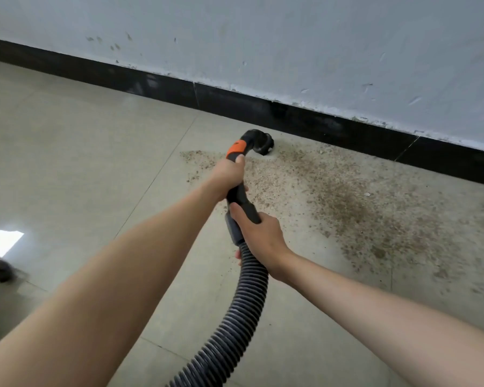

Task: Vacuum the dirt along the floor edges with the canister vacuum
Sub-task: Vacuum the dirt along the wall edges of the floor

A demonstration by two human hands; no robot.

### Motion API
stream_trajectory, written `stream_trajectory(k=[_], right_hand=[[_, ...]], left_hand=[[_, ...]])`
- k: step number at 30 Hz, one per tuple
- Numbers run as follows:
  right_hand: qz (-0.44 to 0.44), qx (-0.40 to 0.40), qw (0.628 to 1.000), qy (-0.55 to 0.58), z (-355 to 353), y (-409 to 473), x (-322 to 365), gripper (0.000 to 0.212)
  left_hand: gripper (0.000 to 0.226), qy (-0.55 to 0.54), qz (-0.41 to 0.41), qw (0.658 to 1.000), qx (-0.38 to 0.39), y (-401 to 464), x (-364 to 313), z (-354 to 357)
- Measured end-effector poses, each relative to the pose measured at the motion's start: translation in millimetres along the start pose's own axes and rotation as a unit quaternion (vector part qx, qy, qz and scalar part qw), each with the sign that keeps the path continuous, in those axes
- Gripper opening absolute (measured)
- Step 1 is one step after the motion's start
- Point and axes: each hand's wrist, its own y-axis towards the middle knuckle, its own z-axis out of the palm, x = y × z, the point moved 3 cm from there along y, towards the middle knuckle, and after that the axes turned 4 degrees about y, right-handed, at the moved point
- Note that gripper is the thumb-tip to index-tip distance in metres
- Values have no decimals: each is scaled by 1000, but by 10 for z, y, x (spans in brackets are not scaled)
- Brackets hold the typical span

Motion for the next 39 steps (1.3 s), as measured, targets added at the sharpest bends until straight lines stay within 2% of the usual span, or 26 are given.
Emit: stream_trajectory(k=[8,12,16,21,25,32,39], right_hand=[[1,89,996,2,708,366,68,42],[21,151,988,-39,880,356,42,45],[21,172,981,-88,899,205,-115,43],[15,153,982,-113,741,18,-294,39],[9,123,987,-104,618,-51,-255,41],[17,73,994,-76,332,-160,-213,43],[18,15,999,-45,-36,-345,-291,42]], left_hand=[[48,-34,-36,994,-99,292,268,-802],[51,-65,-72,986,-138,239,536,-1081],[49,-83,-88,981,-151,89,840,-1118],[49,-106,-98,980,-138,-116,1029,-932],[41,-104,-80,986,-105,-170,883,-804],[43,-96,-71,992,-44,-235,609,-471],[34,-72,-43,996,9,-338,406,-16]])
